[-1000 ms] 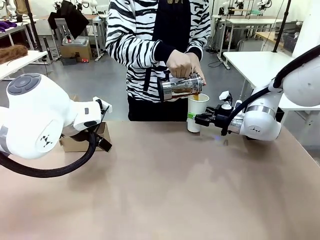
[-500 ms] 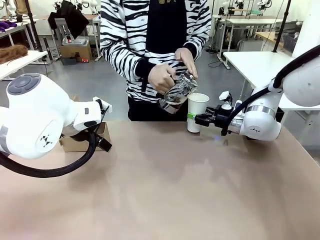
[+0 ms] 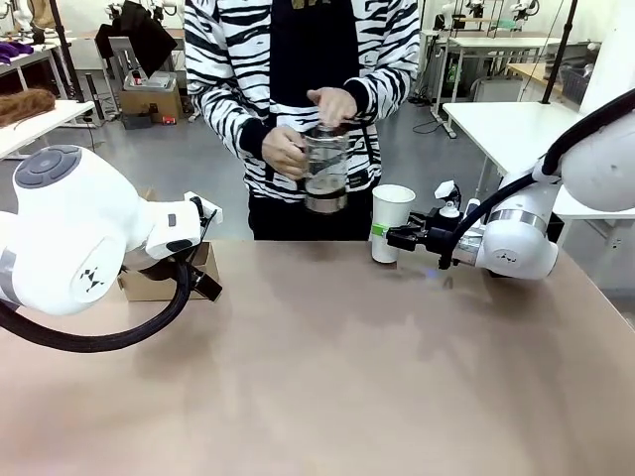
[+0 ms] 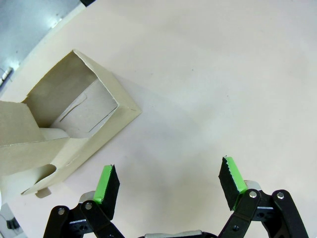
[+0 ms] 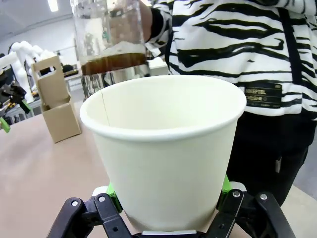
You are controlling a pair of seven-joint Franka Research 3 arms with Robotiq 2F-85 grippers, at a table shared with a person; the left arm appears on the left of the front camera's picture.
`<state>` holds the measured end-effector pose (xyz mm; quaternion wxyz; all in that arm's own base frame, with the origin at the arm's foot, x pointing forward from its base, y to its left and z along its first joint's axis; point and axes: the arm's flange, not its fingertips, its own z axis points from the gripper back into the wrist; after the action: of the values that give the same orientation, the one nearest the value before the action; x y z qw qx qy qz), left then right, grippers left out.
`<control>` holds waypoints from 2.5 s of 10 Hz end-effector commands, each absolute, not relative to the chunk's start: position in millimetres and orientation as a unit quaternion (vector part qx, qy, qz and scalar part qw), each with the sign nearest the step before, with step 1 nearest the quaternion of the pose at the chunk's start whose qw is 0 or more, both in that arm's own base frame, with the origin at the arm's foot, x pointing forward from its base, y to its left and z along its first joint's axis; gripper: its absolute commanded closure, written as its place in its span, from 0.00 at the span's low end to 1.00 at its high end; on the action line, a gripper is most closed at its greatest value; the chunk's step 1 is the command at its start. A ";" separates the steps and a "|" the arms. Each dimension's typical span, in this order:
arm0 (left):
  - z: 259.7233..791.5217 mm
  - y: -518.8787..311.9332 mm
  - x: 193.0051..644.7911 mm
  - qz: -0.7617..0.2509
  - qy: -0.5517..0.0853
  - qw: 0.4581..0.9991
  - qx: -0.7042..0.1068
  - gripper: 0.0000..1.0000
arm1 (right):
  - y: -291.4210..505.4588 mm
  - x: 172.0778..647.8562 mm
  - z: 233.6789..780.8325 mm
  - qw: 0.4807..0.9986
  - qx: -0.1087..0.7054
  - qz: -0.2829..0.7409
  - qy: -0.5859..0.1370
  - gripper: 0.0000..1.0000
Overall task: Pour a drink into a cup and package it in a carrier.
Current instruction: When a person places the Paper Cup Lid on the 600 ml Paper Cup , lift the 600 ml Paper Cup.
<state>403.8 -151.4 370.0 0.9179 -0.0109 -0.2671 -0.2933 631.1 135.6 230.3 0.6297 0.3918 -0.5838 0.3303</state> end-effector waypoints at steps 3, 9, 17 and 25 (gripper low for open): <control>370.5 -151.6 403.5 -0.294 -0.268 0.918 -0.012 0.00 | 136.3 632.5 233.5 0.629 0.396 0.326 -0.584 0.19; 370.5 -151.6 403.5 -0.294 -0.268 0.918 -0.012 0.00 | 136.3 632.5 233.5 0.629 0.396 0.326 -0.584 0.19; 370.5 -151.6 403.5 -0.294 -0.268 0.918 -0.012 0.00 | 136.3 632.5 233.5 0.629 0.396 0.326 -0.584 0.19; 370.5 -151.6 403.5 -0.294 -0.268 0.918 -0.012 0.00 | 136.3 632.5 233.5 0.629 0.396 0.326 -0.584 0.19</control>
<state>403.8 -151.4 370.0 0.9179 -0.0109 -0.2671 -0.2933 631.1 135.6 230.3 0.6297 0.3918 -0.5838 0.3303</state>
